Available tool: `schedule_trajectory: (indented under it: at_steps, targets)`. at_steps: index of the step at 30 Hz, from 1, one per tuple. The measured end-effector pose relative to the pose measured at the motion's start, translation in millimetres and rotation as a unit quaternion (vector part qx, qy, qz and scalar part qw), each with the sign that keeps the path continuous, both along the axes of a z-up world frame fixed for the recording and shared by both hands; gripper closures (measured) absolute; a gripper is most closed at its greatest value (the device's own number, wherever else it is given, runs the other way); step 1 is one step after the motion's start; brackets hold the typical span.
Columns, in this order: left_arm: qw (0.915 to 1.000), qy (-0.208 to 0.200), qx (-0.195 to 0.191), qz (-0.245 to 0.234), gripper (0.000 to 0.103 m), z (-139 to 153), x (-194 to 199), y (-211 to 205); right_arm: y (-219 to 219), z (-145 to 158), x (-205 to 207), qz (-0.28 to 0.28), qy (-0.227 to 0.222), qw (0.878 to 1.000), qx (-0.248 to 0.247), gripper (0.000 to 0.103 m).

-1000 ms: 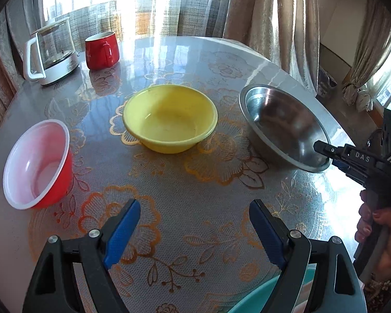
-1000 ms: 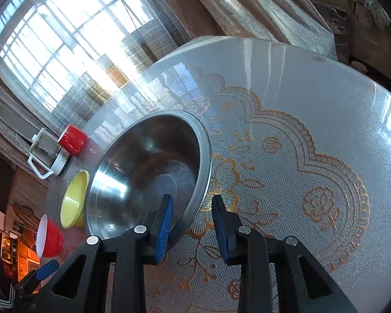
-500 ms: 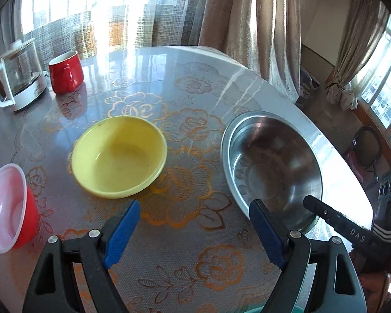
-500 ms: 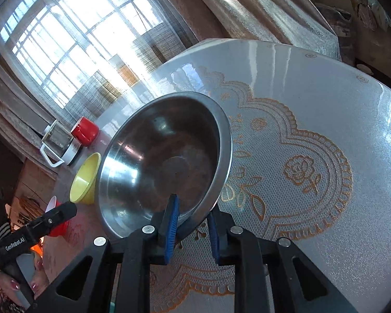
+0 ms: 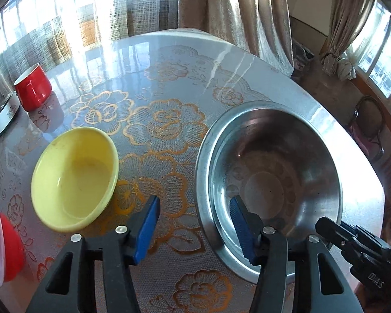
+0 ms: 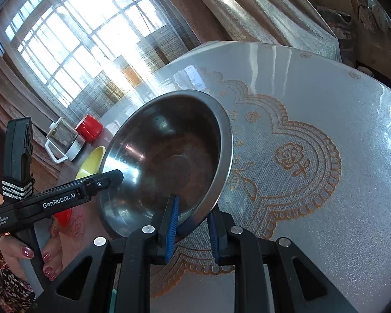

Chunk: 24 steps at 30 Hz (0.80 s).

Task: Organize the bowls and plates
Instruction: 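Carry the steel bowl with the right tool beside the plate stack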

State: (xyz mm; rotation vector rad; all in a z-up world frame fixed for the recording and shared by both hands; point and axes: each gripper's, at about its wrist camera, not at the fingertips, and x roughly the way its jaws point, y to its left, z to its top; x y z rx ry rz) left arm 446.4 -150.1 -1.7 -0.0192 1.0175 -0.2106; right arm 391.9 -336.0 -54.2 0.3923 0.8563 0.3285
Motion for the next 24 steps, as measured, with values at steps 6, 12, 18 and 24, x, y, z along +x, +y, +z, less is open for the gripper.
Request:
schedule_trajectory:
  at_steps: [6, 12, 18, 24]
  targets:
    - [0.9954, -0.032, 0.074, -0.052, 0.081, -2, -14, -23, 1, 1, -6, -0.001, 0.0, 1.0, 0.005, 0.082]
    - [0.9978, -0.015, 0.046, -0.046, 0.081, -3, -30, -9, -1, 2, -20, -0.007, 0.013, 1.0, 0.012, 0.082]
    - [0.9981, -0.021, 0.039, -0.041, 0.081, 0, -61, 1, 2, 2, -41, -0.003, 0.02, 1.0, 0.019, 0.082]
    - [0.9985, -0.039, 0.02, -0.033, 0.081, 11, -88, 15, 11, 17, -64, 0.003, 0.003, 1.0, 0.007, 0.082]
